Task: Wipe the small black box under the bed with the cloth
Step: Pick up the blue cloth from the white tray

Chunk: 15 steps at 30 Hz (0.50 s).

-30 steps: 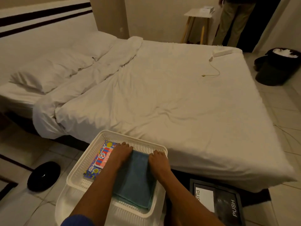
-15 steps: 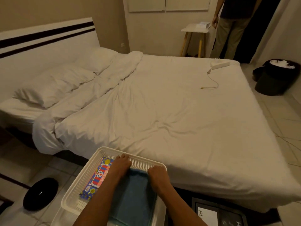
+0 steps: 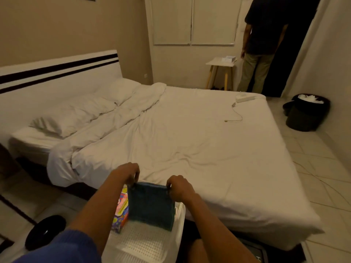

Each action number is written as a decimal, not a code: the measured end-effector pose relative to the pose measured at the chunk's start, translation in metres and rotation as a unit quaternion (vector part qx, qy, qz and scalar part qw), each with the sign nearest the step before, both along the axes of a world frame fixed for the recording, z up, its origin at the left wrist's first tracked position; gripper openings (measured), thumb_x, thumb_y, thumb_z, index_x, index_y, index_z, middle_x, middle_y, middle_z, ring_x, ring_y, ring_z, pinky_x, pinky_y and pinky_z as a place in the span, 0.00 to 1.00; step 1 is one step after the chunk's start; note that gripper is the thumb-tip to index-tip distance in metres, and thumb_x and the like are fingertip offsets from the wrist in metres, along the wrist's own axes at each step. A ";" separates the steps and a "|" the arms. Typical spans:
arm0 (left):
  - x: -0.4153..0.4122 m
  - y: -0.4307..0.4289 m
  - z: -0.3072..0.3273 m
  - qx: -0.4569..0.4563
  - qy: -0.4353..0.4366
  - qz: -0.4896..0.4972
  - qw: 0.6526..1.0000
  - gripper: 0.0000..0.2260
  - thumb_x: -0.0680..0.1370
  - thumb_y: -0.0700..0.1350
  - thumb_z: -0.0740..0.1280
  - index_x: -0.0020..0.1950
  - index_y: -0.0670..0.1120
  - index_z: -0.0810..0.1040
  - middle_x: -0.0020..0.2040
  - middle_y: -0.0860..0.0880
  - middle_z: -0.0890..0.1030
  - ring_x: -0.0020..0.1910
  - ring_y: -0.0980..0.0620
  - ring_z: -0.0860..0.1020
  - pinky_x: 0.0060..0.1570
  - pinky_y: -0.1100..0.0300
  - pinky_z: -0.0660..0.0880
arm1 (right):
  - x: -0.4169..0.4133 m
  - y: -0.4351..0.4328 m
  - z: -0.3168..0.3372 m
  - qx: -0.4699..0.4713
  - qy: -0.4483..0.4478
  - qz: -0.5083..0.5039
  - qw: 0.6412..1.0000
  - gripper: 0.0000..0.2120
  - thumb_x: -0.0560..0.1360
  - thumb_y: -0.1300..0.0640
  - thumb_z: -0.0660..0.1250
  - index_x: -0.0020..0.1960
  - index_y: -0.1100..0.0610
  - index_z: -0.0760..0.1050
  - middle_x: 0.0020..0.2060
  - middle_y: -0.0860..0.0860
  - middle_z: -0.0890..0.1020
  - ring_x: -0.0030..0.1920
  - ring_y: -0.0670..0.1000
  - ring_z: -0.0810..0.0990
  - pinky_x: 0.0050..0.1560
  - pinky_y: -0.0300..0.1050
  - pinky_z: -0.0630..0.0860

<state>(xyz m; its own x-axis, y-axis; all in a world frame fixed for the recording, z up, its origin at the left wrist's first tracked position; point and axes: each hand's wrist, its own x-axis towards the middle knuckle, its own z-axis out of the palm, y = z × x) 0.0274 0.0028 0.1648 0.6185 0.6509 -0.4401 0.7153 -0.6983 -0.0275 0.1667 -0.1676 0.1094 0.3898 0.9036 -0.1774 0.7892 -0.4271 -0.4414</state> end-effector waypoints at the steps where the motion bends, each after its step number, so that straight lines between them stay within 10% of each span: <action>1: -0.001 -0.005 0.013 -0.002 -0.004 0.000 1.000 0.09 0.67 0.41 0.78 0.41 0.50 0.80 0.49 0.47 0.81 0.46 0.50 0.79 0.49 0.58 0.77 | 0.001 -0.004 0.010 0.014 -0.005 0.000 1.000 0.13 0.76 0.58 0.69 0.59 0.59 0.79 0.59 0.60 0.79 0.58 0.61 0.79 0.59 0.54 0.77; 15: 0.050 -0.118 0.108 0.022 -0.313 -0.052 0.948 0.10 0.73 0.41 0.75 0.53 0.43 0.84 0.50 0.43 0.85 0.48 0.47 0.82 0.51 0.51 0.81 | 0.082 -0.133 0.122 0.180 -0.088 -0.131 0.971 0.08 0.78 0.58 0.68 0.56 0.56 0.81 0.54 0.56 0.83 0.51 0.58 0.81 0.51 0.52 0.80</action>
<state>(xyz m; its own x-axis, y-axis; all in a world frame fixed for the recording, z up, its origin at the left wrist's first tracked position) 0.0779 -0.1151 0.2724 0.8111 0.5817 0.0607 0.5290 -0.7740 0.3481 0.2489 -0.3007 0.2319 0.6108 0.7604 0.2209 0.7506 -0.4672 -0.4672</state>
